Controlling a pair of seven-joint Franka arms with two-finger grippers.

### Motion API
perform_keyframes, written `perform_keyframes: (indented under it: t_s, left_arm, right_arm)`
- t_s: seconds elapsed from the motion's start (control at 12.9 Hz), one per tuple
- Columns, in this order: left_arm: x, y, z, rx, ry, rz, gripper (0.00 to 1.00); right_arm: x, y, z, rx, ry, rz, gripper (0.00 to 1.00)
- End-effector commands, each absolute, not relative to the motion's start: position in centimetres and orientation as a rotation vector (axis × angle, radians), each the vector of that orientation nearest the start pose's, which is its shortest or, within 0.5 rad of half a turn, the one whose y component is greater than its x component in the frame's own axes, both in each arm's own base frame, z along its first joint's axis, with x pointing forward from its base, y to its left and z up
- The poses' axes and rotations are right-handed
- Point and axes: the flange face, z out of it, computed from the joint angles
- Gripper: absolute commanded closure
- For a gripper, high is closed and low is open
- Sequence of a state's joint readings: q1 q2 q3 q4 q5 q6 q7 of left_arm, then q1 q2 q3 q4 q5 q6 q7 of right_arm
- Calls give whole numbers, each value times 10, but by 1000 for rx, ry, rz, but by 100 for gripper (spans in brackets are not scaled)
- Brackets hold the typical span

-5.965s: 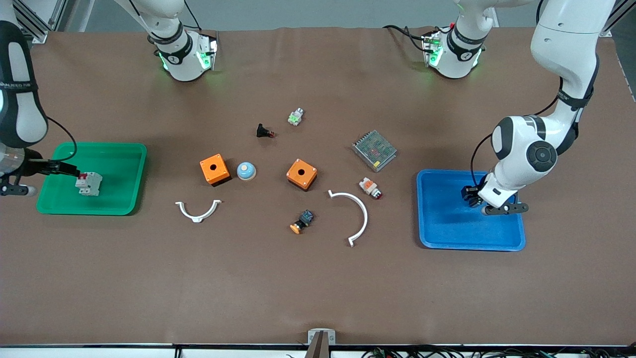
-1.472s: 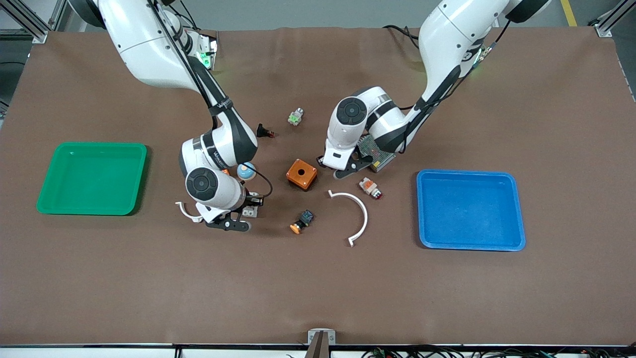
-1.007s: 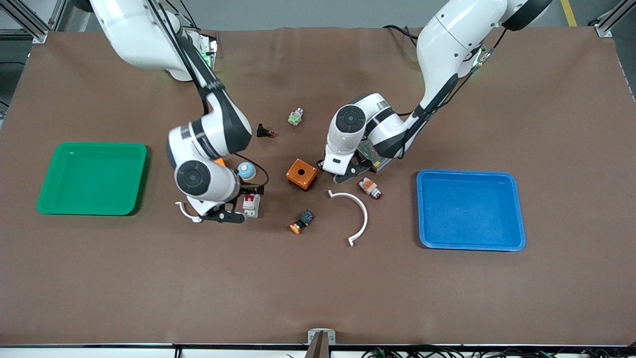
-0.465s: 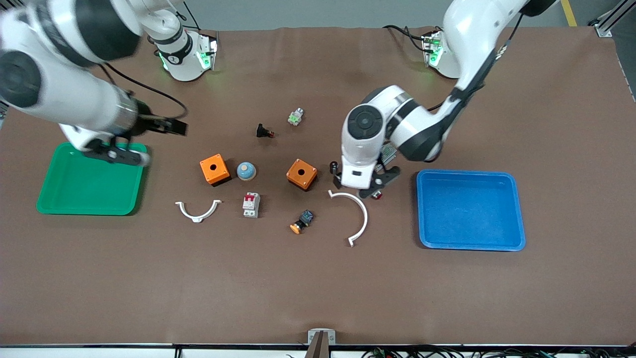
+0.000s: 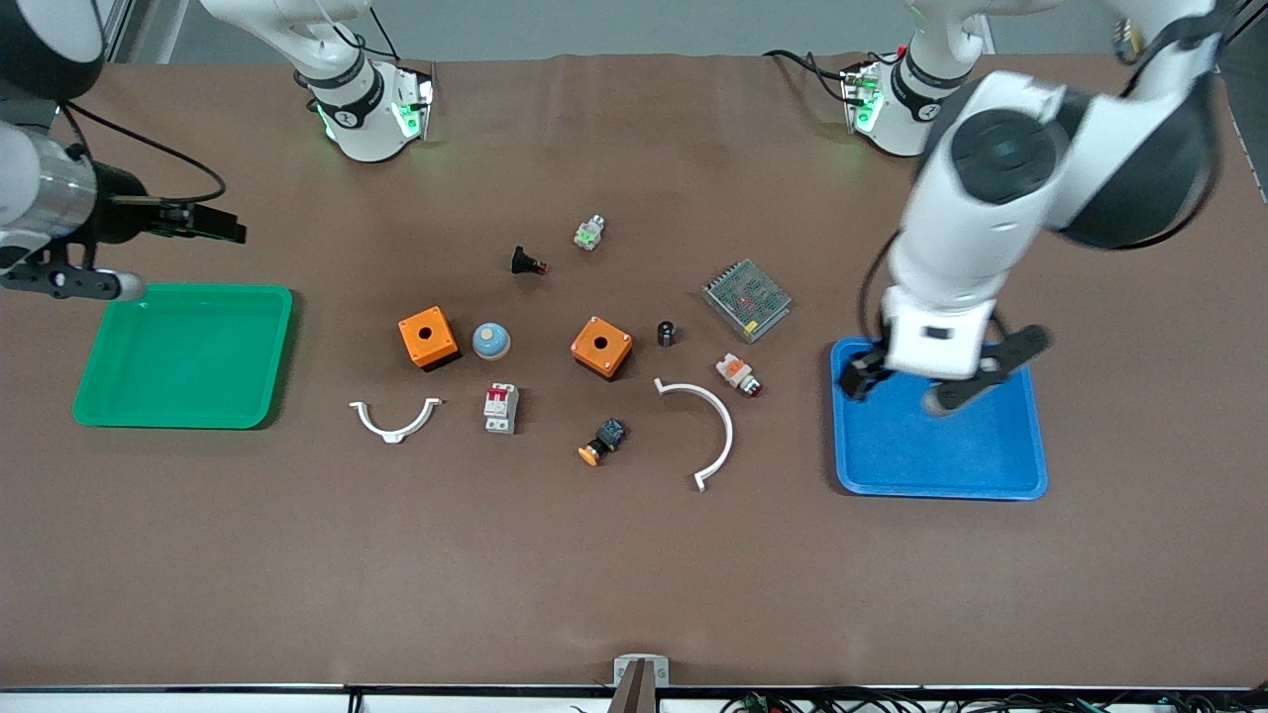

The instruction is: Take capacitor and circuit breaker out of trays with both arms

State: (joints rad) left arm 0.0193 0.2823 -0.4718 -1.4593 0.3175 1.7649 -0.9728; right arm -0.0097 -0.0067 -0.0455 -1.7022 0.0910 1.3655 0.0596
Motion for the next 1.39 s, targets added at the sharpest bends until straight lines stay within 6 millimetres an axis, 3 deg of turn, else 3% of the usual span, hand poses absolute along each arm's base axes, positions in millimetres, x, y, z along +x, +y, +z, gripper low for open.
perform_keyframes:
  t_s: [0.0, 0.15, 0.31, 0.54, 0.85, 1.08, 1.32]
  left_arm:
    - [588, -193, 584, -2926, -539, -241, 0]
    - [581, -156, 610, -2928, -368, -193, 0]
    - [572, -110, 635, -2968, -306, -125, 0]
    - [561, -52, 651, -3040, -190, -41, 0]
    - [541, -33, 658, -3079, -162, 8, 0]
    - [538, -27, 659, -3077, -176, 11, 0]
    - [536, -14, 662, -3082, -207, 4, 0]
  right_arm:
    - [512, -61, 557, -3008, 97, 431, 0]
    - [516, -67, 568, -3039, 103, 375, 0]
    - [522, -68, 597, -3059, 102, 273, 0]
    - [526, -58, 617, -3086, 91, 210, 0]
    - [532, -9, 619, -3101, 163, 188, 0]
    - [541, -2, 634, -3108, 145, 105, 0]
    - [551, -17, 656, -3129, 167, 22, 0]
